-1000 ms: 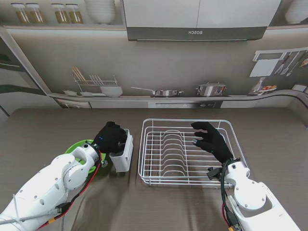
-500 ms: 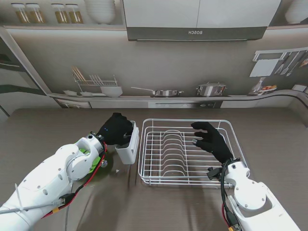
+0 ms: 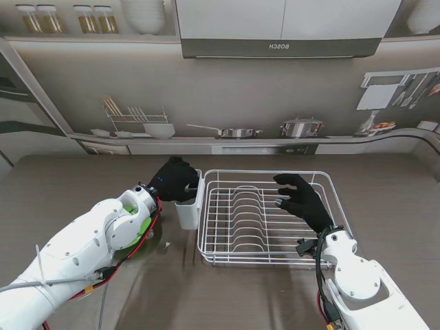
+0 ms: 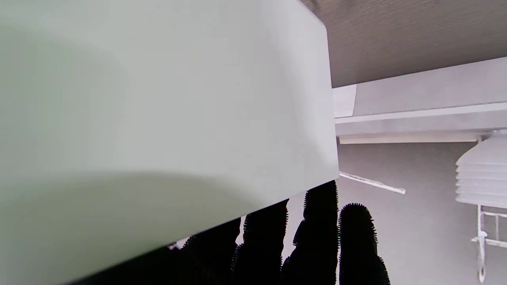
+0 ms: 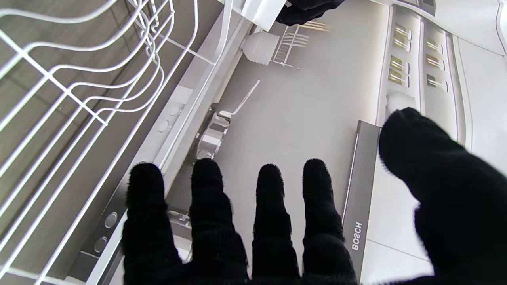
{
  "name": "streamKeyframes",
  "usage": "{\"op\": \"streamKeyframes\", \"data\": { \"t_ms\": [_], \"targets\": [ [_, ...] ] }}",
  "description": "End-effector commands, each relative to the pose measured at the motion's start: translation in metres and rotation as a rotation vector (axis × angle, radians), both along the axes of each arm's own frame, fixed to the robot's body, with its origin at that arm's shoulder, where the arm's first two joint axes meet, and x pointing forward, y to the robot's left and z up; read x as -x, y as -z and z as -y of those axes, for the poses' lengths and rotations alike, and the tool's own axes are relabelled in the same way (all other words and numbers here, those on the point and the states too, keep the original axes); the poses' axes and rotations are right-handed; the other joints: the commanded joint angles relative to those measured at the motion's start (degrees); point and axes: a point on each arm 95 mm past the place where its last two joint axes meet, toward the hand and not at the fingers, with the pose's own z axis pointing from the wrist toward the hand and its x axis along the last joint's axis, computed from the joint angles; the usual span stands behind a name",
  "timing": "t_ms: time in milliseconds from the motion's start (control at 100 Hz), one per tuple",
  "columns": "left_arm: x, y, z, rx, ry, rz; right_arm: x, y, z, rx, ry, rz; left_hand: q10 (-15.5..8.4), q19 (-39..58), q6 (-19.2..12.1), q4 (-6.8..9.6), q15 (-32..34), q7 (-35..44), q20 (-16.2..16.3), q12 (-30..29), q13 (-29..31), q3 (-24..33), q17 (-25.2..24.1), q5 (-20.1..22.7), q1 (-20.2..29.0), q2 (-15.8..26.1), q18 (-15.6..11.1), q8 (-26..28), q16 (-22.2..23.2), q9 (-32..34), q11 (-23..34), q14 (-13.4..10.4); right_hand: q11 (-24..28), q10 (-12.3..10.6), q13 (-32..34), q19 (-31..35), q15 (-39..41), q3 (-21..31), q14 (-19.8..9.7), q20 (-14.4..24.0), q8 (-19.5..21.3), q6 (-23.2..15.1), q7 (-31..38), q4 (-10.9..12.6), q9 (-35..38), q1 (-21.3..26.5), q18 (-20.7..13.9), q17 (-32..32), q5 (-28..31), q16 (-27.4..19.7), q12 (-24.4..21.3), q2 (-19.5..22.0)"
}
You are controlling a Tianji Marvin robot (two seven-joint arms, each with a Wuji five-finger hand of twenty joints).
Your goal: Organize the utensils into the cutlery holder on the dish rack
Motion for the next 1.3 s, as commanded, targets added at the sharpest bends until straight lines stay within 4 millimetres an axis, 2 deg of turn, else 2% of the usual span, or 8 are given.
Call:
{"op": "streamKeyframes", "data": {
  "t_ms": [0, 1290],
  "targets": [
    [-0.002, -0.002, 0.006, 0.002, 0.005, -0.007, 0.001, 0.001, -0.003, -0.004, -0.012, -0.005, -0.4, 1.6, -0.3, 0.44, 1.0, 3.4, -1.3, 0.5, 0.9, 1.6, -1.3, 0.2, 2.1, 3.4, -1.2, 1.2, 0.6, 1.1, 0.4, 0.1, -0.6, -0.1, 1.5, -1.1, -0.3, -1.7, -1.3, 1.3, -1.4, -0.3, -0.4, 0.9, -0.4, -2.0, -1.6, 0.3, -1.4, 0.4, -0.3, 0.8],
    [0.02, 0.036, 0.009, -0.021, 0.002, -0.089, 0.002, 0.002, -0.004, -0.006, -0.018, -0.009, -0.3, 1.9, -0.9, 0.17, 1.2, 2.6, -1.8, 0.2, 1.2, 0.2, -1.2, 0.3, 2.9, 3.7, -1.3, 0.4, 0.7, 1.4, 0.3, 0.1, -0.6, -0.2, 1.4, -1.1, -0.4, -1.8, -1.2, 1.3, -1.4, -0.3, -0.4, 0.9, -0.5, -1.9, -1.7, 0.3, -1.4, 0.4, -0.3, 1.1]
  ]
}}
